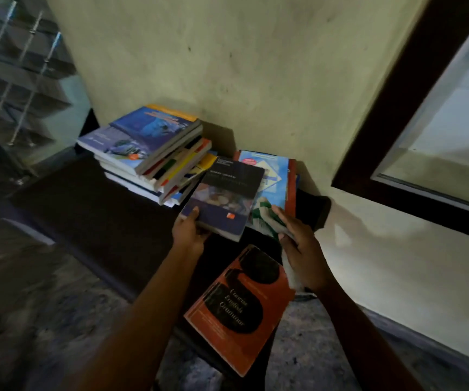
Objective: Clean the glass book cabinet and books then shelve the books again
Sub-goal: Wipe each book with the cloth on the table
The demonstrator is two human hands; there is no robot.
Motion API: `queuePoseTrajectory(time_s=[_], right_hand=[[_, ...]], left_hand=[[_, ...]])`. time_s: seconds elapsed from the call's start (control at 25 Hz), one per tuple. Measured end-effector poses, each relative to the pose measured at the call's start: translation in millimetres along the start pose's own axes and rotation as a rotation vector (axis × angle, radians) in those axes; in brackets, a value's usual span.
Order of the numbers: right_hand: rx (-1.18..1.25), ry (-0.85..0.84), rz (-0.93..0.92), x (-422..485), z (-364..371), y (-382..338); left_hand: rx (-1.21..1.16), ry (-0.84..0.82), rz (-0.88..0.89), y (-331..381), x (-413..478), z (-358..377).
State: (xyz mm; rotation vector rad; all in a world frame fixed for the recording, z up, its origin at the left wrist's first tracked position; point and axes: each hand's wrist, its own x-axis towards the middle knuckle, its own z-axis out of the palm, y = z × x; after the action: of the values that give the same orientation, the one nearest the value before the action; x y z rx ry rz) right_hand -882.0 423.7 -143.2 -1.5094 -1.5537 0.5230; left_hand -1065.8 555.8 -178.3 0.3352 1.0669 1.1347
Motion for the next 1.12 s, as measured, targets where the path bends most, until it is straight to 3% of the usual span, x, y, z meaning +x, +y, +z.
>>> queuePoseTrajectory(time_s=[0.16,0.36,0.48,0.64,0.76,0.96,1.12], right_hand=[[0.122,-0.126,-0.126,27.3,47.2,-28.9],[0.127,-0.341,-0.276,64.8,135.5,-46.3],[-0.024,-0.353,-0.298,83.4,184.1,-24.1],[-0.282,-0.412,-0.108,109.8,226.7,8.7],[-0.553,-0.382,-0.237,94.3,249.2,18.4],[-0.537,-0.509,-0.435,26.2,267.9,-12.0],[-0.393,-0.626,-0.594,-17.7,259.4,-28.9]], left_hand=[[-0.140,-0.053,-0.007,19.3,-34.5,-109.3],[-0.064,0.303,-0.092,19.2,-37.1,-184.9],[-0.105,0.415,-0.043,15.6,-35.4,-190.7],[-0.096,0.405,-0.079,15.4,-39.1,-196.7],[-0.114,0.410,-0.104,16.3,-37.7,-201.8],[-0.105,0.421,-0.067,12.1,-34.5,-201.5],[-0.309,0.381,-0.116,14.8,-45.0,-213.0]])
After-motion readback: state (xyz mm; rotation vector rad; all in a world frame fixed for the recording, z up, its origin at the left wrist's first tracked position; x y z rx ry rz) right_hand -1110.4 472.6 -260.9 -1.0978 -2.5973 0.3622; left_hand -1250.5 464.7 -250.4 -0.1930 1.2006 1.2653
